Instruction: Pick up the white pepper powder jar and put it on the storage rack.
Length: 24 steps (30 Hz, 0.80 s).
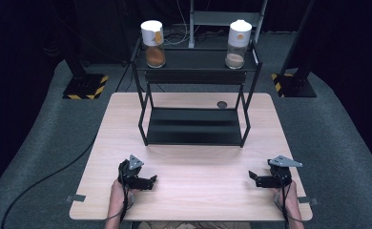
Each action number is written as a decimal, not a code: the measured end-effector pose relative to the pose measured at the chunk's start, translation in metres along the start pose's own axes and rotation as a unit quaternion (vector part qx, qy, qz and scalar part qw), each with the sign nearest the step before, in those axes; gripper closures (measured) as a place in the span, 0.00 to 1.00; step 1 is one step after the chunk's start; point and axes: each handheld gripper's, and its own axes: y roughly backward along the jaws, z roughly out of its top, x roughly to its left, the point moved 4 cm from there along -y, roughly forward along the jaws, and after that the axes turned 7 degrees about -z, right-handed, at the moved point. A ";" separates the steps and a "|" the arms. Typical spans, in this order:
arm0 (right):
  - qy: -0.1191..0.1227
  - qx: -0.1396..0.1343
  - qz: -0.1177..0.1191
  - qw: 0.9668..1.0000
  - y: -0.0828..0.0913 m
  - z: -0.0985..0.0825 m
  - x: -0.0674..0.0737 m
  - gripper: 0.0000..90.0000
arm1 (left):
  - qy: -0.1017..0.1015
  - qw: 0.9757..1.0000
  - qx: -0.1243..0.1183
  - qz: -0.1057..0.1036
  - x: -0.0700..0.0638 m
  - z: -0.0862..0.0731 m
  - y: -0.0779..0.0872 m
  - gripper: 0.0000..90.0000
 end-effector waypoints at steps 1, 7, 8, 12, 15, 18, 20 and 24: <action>-0.003 -0.003 0.000 1.000 0.000 -0.001 0.000 0.00 | 0.000 1.000 0.000 0.000 0.000 0.000 0.000 0.02; -0.023 -0.023 0.000 0.999 0.003 -0.007 -0.005 0.00 | 0.000 1.000 0.000 0.000 0.000 0.000 0.000 0.02; -0.023 -0.023 -0.001 0.999 0.003 -0.007 -0.005 0.00 | 0.000 1.000 0.000 0.000 0.000 0.000 0.000 0.02; -0.022 -0.024 -0.003 0.999 0.004 -0.007 -0.004 0.00 | 0.000 1.000 0.000 0.000 0.000 0.000 0.000 0.02; -0.025 -0.026 -0.005 0.999 0.004 -0.008 -0.004 0.00 | 0.000 1.000 0.000 0.000 0.000 0.000 0.000 0.02; -0.024 -0.025 -0.009 0.999 0.004 -0.008 -0.002 0.00 | 0.000 1.000 0.000 0.000 0.000 0.000 0.000 0.02; -0.023 -0.023 -0.010 0.999 0.004 -0.007 -0.001 0.00 | 0.000 1.000 0.000 0.000 0.000 0.000 0.000 0.02; -0.021 -0.022 -0.014 0.999 0.004 -0.007 0.000 0.00 | 0.000 1.000 0.000 0.000 0.000 0.000 0.000 0.02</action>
